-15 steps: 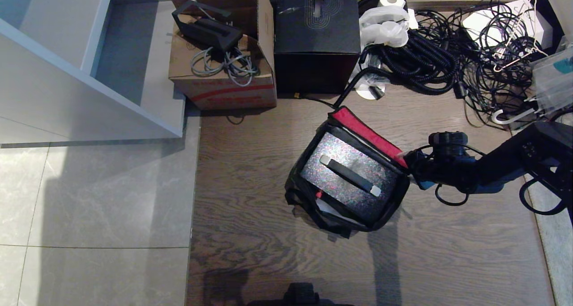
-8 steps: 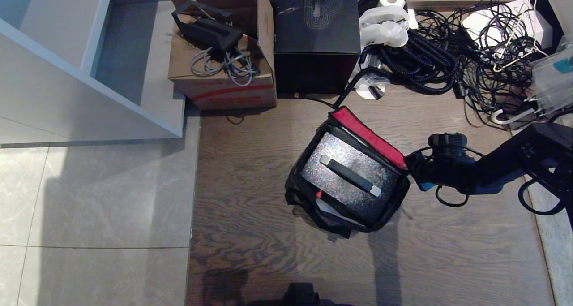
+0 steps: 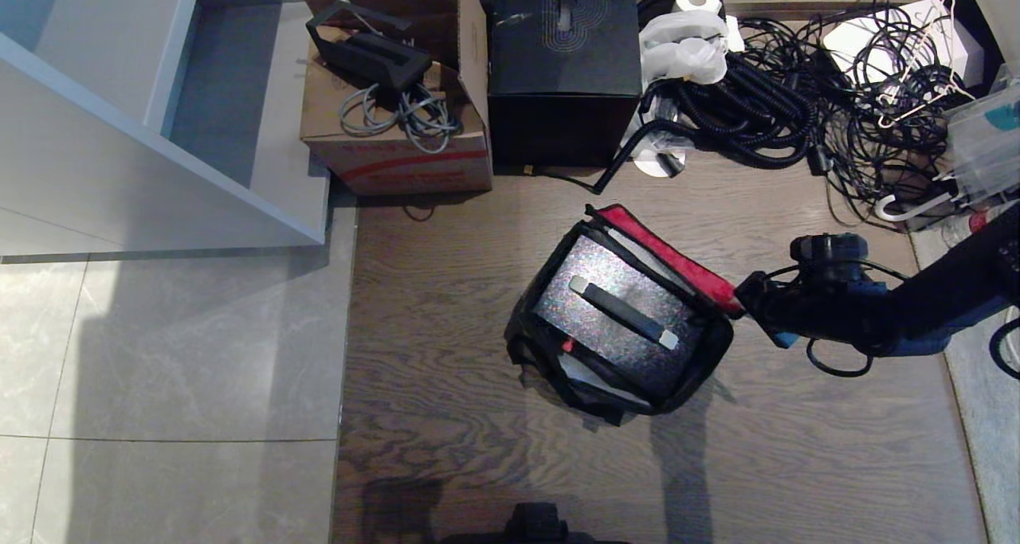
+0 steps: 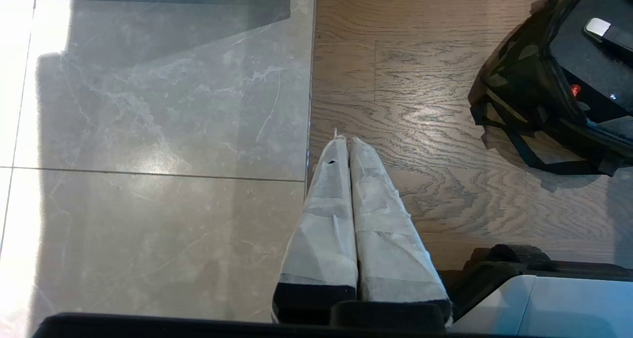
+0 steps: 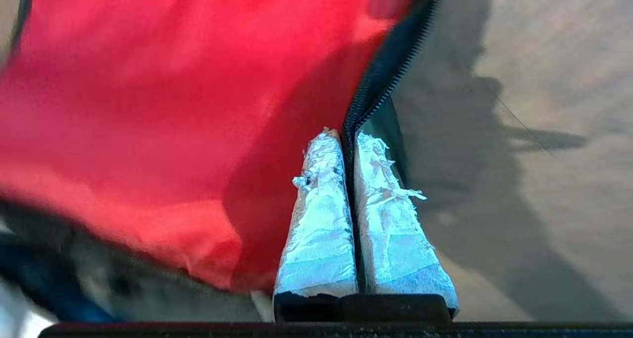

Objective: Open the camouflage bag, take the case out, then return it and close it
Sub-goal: Close the top of the storage box

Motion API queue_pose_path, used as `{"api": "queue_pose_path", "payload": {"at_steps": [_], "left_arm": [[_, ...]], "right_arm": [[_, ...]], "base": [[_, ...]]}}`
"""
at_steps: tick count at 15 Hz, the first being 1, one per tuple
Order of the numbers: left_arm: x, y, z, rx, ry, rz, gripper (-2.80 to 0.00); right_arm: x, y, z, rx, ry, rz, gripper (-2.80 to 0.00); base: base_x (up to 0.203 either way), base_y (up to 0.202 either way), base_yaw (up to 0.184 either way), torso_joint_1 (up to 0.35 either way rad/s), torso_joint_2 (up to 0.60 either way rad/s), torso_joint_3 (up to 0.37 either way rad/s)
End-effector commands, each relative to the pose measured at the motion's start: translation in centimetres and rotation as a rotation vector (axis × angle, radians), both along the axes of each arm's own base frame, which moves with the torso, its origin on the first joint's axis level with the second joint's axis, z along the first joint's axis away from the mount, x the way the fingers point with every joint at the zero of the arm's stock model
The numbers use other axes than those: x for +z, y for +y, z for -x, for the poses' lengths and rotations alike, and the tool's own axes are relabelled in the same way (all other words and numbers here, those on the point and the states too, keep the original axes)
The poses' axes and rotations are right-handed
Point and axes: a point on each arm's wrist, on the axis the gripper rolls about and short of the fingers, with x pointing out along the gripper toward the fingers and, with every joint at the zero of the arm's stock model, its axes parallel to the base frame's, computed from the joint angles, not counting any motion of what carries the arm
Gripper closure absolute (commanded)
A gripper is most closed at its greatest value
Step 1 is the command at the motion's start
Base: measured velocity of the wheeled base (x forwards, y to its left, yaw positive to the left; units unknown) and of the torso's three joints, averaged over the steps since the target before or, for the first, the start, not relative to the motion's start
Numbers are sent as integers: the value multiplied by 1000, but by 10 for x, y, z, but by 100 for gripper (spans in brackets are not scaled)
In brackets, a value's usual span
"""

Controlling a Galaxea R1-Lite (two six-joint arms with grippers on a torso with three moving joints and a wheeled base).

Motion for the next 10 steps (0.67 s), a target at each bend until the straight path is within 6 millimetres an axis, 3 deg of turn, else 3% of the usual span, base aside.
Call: {"api": "queue_pose_path", "payload": {"at_steps": [1,4,8,10], "left_arm": [[0,0,0,0,0,0,0],[0,0,0,0,-2,0,0],[0,0,0,0,0,0,0],[0,0,0,0,-2,0,0]], "right_arm": [[21,5,22,57,-30,46,0],[32,14,49,188,-50,161,0],[32,32,83,363,-119,387,0],[35,43,96,405,-132,398,0]], "base": [[0,0,0,0,0,0],[0,0,0,0,0,0],[0,0,0,0,0,0],[0,0,0,0,0,0]]}}
